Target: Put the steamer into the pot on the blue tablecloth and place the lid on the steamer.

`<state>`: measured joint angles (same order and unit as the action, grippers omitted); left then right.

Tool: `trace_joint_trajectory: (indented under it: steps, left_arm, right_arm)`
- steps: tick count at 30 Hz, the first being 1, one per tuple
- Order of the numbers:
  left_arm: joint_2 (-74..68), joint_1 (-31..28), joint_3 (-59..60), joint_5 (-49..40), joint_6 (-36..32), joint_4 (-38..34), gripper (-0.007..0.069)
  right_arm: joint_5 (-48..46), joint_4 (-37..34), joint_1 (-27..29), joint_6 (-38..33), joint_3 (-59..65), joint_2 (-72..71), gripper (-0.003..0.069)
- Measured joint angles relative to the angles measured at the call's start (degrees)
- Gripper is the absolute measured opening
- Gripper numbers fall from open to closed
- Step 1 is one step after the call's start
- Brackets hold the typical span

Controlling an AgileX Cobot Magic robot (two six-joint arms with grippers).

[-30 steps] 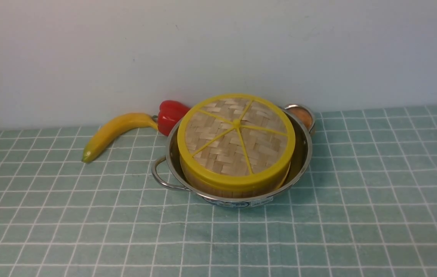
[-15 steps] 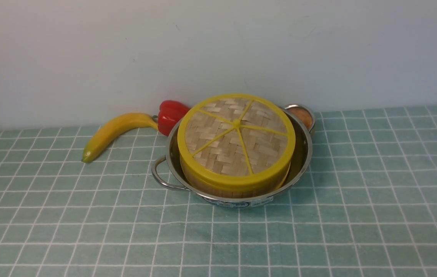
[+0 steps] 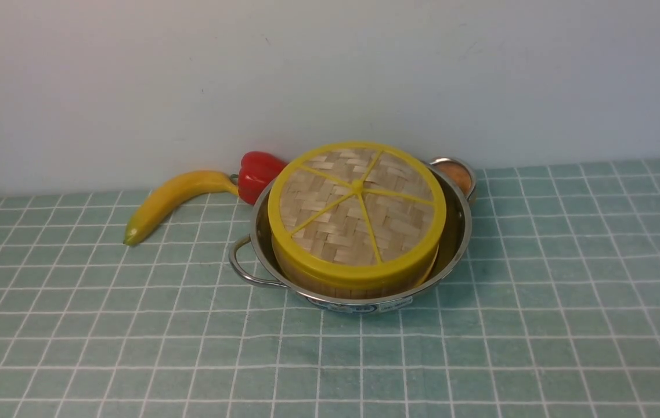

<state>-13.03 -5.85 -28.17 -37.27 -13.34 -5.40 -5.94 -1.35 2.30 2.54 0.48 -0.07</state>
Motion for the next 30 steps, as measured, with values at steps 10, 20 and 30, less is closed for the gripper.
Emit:
trace_joint_trajectory:
  steps: [10, 20, 30]
  left_arm:
    - [12.9, -0.84, 27.87, 20.48, 1.37, -3.3, 0.0191]
    - [13.06, -0.84, 28.6, 20.62, 1.37, -4.69, 0.0211]
    - [13.06, -0.84, 28.6, 20.62, 1.37, -4.82, 0.0223]
  right_arm:
    - [0.0, 0.0, 0.0, 0.06, 0.0, 0.0, 0.024]
    - [0.0, -0.24, 0.0, 0.12, 0.0, 0.0, 0.024]
    - [0.0, -0.24, 0.0, 0.18, 0.0, 0.0, 0.024]
